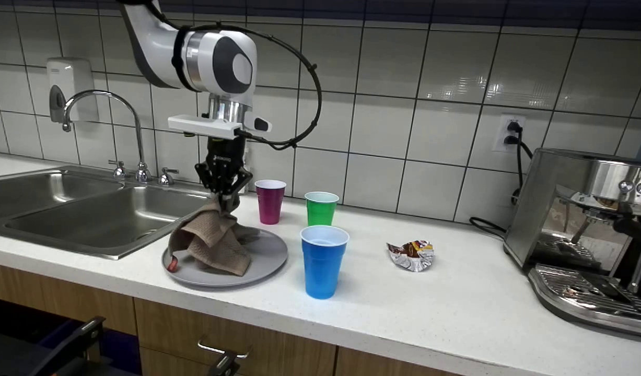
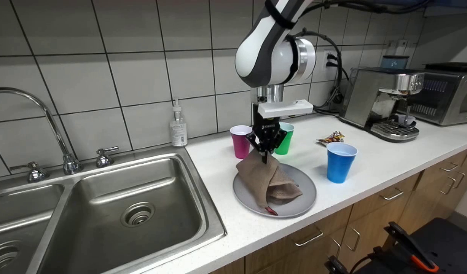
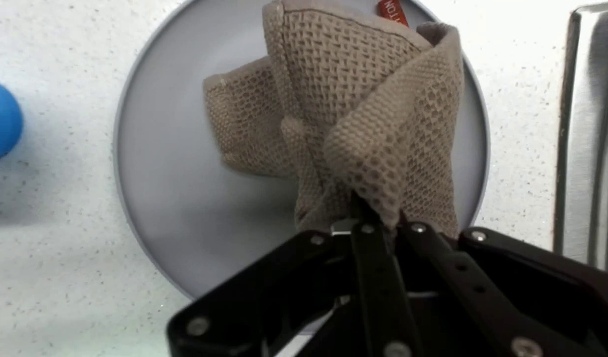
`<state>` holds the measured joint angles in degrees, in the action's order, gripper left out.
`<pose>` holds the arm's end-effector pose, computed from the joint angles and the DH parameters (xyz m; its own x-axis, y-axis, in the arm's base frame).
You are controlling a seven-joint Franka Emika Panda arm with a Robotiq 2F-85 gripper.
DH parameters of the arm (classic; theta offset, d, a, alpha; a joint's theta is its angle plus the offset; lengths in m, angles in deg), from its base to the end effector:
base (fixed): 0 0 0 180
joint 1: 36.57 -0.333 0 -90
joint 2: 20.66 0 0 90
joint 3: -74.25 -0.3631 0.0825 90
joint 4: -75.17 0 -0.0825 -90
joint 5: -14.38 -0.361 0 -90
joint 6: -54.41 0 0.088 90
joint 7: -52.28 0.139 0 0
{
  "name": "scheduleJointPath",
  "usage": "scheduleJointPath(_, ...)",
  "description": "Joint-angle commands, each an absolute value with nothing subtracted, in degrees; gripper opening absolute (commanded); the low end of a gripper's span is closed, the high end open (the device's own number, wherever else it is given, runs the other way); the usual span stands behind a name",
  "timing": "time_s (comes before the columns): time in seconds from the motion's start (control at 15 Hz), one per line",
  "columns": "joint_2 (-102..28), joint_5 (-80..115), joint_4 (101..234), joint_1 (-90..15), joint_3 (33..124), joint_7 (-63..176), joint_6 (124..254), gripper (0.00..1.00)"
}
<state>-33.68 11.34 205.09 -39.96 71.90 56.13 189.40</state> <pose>0.5108 0.0532 0.2801 0.9899 -0.0052 -0.1415 -0.0098 -0.9994 -0.0318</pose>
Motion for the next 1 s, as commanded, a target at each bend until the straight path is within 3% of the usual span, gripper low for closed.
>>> scheduleJointPath(0.0, -25.8, 9.8, 210.0, -39.1, 71.6, 53.9, 188.5, 0.01)
scheduleJointPath(0.93, -11.8, 9.6, 214.1, -38.9, 73.6, 52.1, 188.1, 0.01)
